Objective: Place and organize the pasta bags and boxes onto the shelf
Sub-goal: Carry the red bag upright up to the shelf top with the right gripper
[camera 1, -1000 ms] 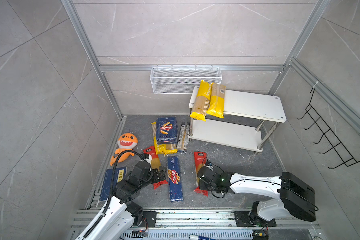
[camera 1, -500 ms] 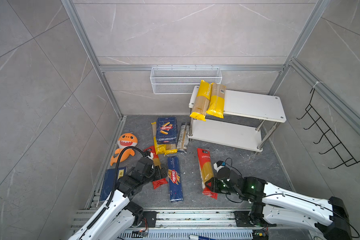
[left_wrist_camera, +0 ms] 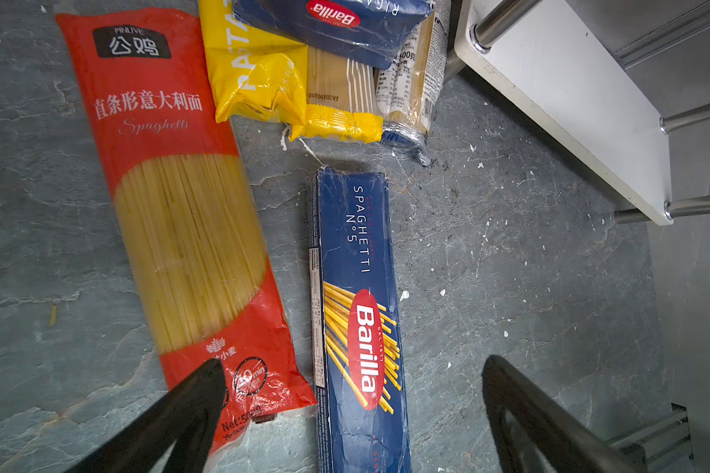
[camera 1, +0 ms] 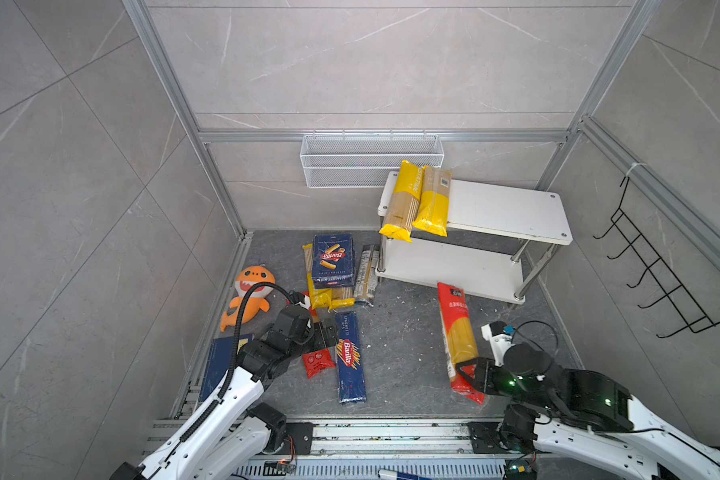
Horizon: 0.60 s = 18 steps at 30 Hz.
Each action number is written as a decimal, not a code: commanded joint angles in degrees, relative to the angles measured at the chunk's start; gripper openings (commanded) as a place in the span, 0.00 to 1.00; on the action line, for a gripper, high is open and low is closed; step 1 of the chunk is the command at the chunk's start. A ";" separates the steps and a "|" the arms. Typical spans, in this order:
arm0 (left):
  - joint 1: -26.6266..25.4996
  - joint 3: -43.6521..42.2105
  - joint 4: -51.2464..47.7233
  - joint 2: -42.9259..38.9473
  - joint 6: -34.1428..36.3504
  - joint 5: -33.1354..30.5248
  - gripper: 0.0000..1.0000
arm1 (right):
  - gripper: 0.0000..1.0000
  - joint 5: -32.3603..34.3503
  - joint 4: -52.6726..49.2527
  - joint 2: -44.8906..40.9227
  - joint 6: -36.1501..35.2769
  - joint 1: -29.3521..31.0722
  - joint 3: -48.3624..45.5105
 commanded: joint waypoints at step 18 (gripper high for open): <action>0.27 3.21 2.49 -0.73 2.45 2.65 1.00 | 0.05 19.98 -1.87 23.00 -20.06 0.24 41.97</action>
